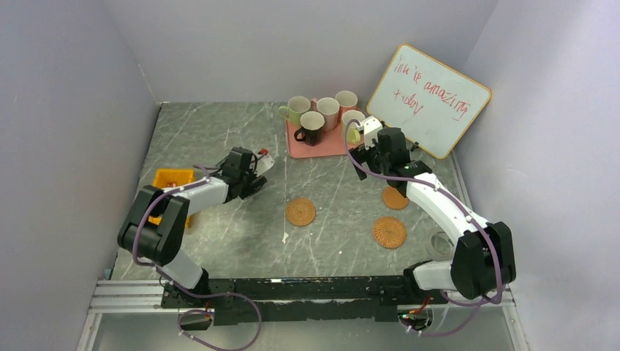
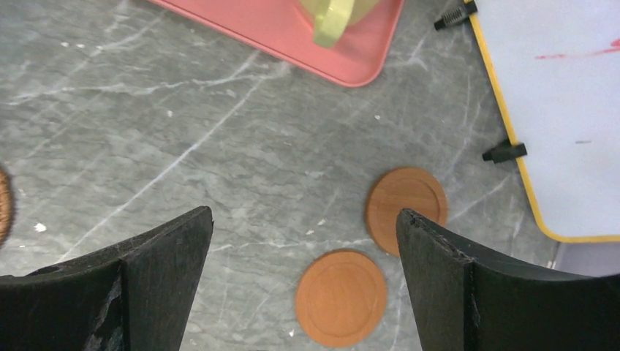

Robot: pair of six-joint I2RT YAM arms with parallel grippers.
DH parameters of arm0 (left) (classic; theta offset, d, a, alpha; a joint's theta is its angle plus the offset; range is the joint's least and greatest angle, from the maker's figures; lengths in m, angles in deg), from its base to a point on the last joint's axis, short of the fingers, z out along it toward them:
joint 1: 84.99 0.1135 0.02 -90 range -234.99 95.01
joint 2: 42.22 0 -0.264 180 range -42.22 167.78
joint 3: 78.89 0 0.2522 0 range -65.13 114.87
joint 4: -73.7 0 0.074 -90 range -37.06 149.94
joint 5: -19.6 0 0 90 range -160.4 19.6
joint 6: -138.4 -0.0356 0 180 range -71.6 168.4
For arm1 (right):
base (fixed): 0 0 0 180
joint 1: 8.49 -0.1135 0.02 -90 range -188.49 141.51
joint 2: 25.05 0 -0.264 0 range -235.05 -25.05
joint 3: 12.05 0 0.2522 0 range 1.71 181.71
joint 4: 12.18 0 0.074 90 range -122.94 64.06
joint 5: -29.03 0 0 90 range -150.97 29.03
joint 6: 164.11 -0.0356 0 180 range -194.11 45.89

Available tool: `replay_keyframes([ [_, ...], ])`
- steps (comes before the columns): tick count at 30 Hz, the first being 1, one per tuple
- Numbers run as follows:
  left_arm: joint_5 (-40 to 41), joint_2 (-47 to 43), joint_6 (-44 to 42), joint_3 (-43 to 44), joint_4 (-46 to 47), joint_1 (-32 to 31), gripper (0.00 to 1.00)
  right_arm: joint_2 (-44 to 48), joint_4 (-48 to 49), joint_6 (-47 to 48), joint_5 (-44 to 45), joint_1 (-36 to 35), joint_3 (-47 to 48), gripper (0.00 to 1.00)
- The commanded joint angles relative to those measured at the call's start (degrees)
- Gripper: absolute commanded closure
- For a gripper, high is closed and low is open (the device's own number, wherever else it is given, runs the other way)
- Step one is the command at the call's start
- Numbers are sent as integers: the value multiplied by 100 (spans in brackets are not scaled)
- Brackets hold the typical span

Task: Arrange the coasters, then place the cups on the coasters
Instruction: Move the coaster to the center of the board.

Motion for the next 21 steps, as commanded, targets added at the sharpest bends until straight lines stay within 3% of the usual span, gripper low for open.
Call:
replay_keyframes([
  [1, -60, -403, -237, -428, -391, 20, 4, -21, -156, 103, 538, 37, 288, 0],
  [9, 45, -782, -341, -811, -420, 41, 4, 209, -772, 495, 517, 37, 85, 0],
  [14, 104, -1254, -227, -883, -294, 133, 4, 89, -612, 822, 1312, 37, -344, 0],
  [21, -615, -2148, 400, -1025, 42, 135, 4, -459, -384, 1062, 2355, 30, -761, 0],
])
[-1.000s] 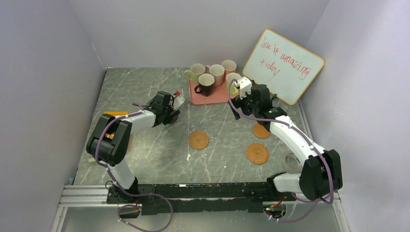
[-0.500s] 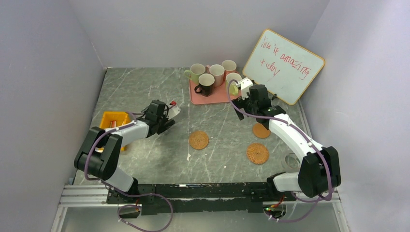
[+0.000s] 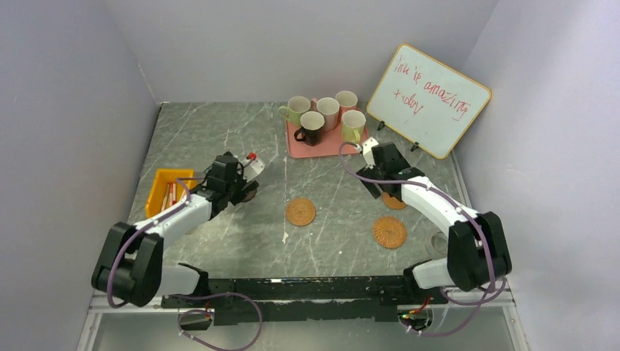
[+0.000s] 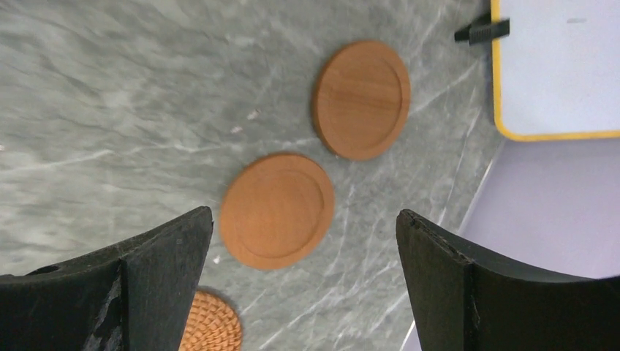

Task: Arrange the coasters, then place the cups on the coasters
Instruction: Move the coaster to the center of the board.

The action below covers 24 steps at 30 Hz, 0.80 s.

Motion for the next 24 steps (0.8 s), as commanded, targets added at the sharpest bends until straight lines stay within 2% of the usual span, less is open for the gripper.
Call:
replay_keyframes([
  [1, -567, -637, 547, -190, 472, 6, 4, -237, 360, 344, 1019, 16, -322, 0],
  [4, -785, -1015, 688, -448, 690, 6, 4, -356, 577, 517, 1340, 17, -532, 0],
  [11, -680, -1453, 762, -779, 948, 6, 4, -397, 869, 763, 1602, 22, -941, 0],
  [19, -661, -1122, 800, -818, 1055, 6, 4, -868, 723, 688, 777, -40, -870, 0],
  [24, -693, -1097, 795, -821, 1037, 6, 4, -1010, 745, 708, 346, -532, -803, 0],
])
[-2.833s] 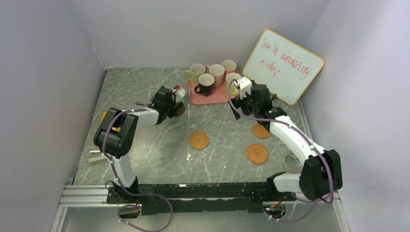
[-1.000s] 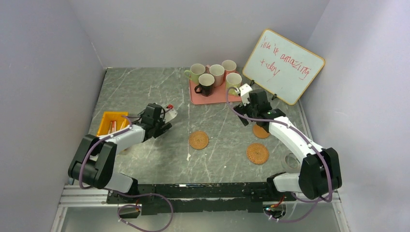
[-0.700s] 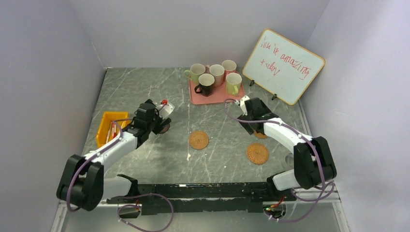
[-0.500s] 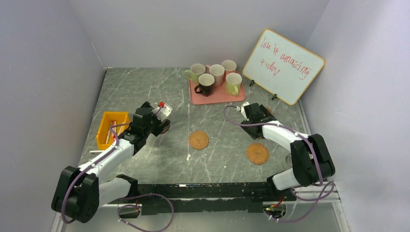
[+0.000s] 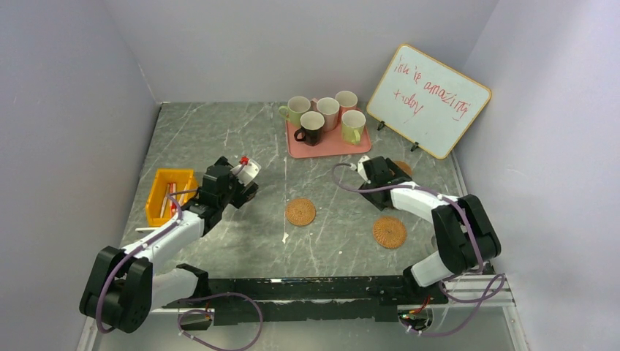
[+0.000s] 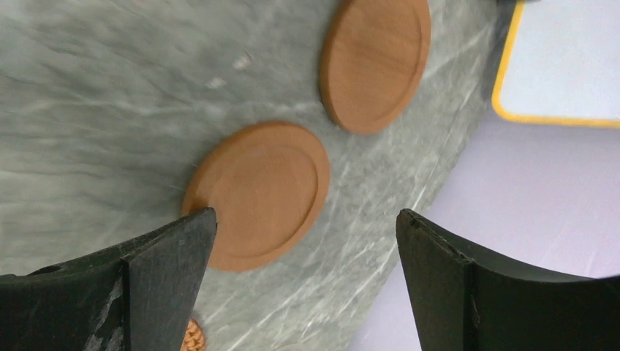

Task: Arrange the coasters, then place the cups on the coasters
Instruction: Move the coaster to the center of the board.

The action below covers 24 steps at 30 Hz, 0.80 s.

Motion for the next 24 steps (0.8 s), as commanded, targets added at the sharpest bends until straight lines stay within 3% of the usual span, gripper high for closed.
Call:
replay_keyframes([
  [1, -111, -14, 91, -24, 257, 8, 4, -192, -23, -106, -862, -532, 19, 0],
  [13, -47, -86, 26, -97, 322, 8, 4, -819, -328, -314, -1286, -2330, 1012, 0],
  [19, -18, -117, -18, -141, 402, 8, 4, -1864, -207, -211, -572, -3229, 1670, 0],
  [24, -25, -215, -33, -215, 497, 8, 4, -1588, 188, -233, 124, -3658, 1721, 0],
])
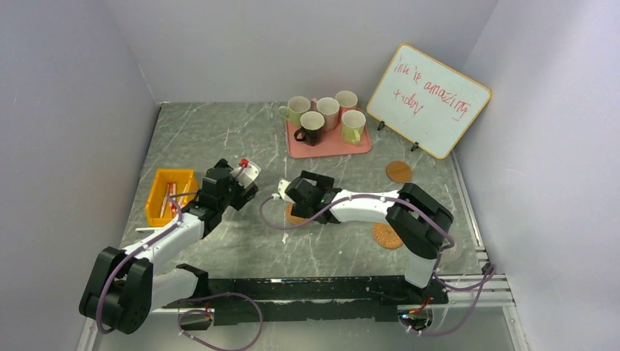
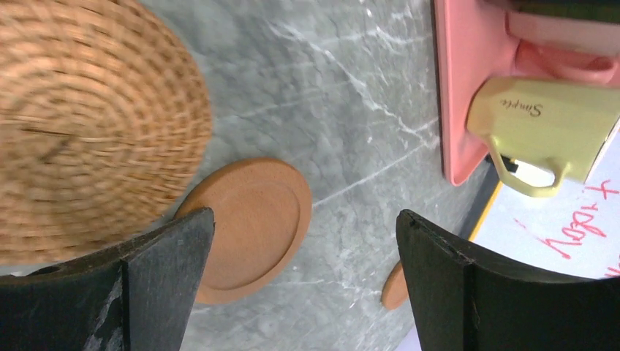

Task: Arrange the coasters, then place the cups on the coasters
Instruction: Move the coaster to the center of the board.

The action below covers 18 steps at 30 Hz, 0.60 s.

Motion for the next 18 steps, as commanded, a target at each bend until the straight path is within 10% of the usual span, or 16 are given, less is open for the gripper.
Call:
replay_keyframes([
  [1, -5, -220, -31, -59, 334, 8, 4, 289, 183, -266, -23, -231, -100, 0],
  [9, -116, -361, -40, -103, 324, 8, 4, 2535, 18, -720, -1667, 1397, -251, 0],
  [18, -272, -332, -49, -103, 261, 8, 4, 1882, -234, -709, -2262, 4351, -89, 1],
])
